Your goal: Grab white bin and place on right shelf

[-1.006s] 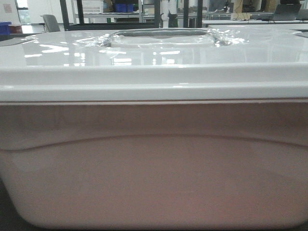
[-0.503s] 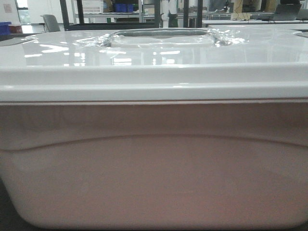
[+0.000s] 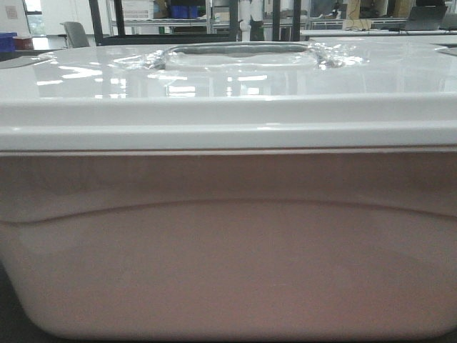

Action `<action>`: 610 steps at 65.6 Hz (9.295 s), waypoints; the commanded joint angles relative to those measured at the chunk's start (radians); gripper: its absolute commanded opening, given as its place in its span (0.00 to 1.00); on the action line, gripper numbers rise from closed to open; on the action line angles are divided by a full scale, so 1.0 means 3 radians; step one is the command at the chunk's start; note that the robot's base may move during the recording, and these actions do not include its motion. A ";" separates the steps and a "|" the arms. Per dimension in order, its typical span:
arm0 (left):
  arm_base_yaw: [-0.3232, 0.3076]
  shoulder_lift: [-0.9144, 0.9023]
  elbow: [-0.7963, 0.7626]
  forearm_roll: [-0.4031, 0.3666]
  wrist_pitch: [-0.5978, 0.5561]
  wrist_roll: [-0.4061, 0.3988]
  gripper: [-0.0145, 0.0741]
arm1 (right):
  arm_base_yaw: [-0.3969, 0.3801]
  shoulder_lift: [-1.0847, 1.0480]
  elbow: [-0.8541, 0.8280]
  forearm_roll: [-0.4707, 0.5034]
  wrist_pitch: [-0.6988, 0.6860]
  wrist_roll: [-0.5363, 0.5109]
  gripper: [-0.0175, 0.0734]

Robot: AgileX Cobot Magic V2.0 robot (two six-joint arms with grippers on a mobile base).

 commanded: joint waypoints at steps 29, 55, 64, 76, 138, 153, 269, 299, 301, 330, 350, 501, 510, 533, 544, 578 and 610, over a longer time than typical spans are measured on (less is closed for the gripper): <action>0.0213 0.0147 0.0611 -0.1768 0.0350 0.1161 0.66 | -0.0400 0.0147 0.0595 0.1457 0.0294 -0.0928 0.85; 0.0083 0.0147 0.0930 -0.1756 0.0355 0.1332 0.66 | -0.0368 0.0198 0.0753 0.1628 0.0297 -0.1016 0.85; 0.0019 0.0147 0.0930 -0.1756 0.0285 0.1332 0.66 | -0.0214 0.0198 0.0782 0.1718 0.0297 -0.1016 0.85; 0.0013 0.0162 0.0930 -0.1744 0.0301 0.1332 0.66 | -0.0095 0.0198 0.0782 0.1703 0.0297 -0.0998 0.85; -0.0022 0.0184 0.0930 -0.1712 0.0356 0.1332 0.66 | 0.0137 0.0198 0.0782 0.1737 0.0297 -0.0853 0.85; -0.0183 0.0184 0.0930 -0.1652 0.0356 0.1332 0.66 | 0.0137 0.0191 0.0782 0.1736 0.0300 -0.0852 0.85; -0.0225 0.0184 0.0930 -0.1505 0.0356 0.1312 0.51 | 0.0231 0.0192 0.0782 0.1672 0.0297 -0.0852 0.57; -0.0225 0.0184 0.0912 -0.1512 0.0356 0.1312 0.44 | 0.0231 0.0192 0.0782 0.1675 0.0297 -0.0852 0.57; -0.0225 0.0184 0.0912 -0.1512 0.0356 0.1312 0.44 | 0.0231 0.0192 0.0782 0.1675 0.0297 -0.0852 0.57; -0.0225 0.0184 0.0887 -0.1517 0.0356 0.1312 0.44 | 0.0231 0.0153 0.0766 0.1703 0.0297 -0.0888 0.57; -0.0225 -0.0038 0.0593 -0.1517 0.0356 0.1312 0.44 | 0.0231 -0.0121 0.0763 0.1842 0.0297 -0.0957 0.57; -0.0225 -0.1134 0.0547 -0.2066 0.0321 0.1341 0.44 | 0.0237 -0.0833 0.0168 0.1885 0.0294 -0.1001 0.66; -0.0225 -0.1134 0.0547 -0.2066 0.0321 0.1341 0.44 | 0.0237 -0.0833 0.0168 0.1889 0.0294 -0.1001 0.66; -0.0225 -0.1134 0.0547 -0.2066 0.0321 0.1341 0.44 | 0.0237 -0.0833 0.0168 0.1889 0.0260 -0.1001 0.66; -0.0225 -0.1134 0.0547 -0.2066 0.0321 0.1341 0.44 | 0.0237 -0.0833 0.0168 0.1889 0.0238 -0.1001 0.66; -0.0225 -0.1134 0.0547 -0.2066 0.0321 0.1341 0.44 | 0.0237 -0.0833 0.0168 0.1889 0.0238 -0.1001 0.66; -0.0225 -0.1134 0.0547 -0.2066 0.0321 0.1341 0.44 | 0.0237 -0.0833 0.0168 0.1889 0.0238 -0.1001 0.66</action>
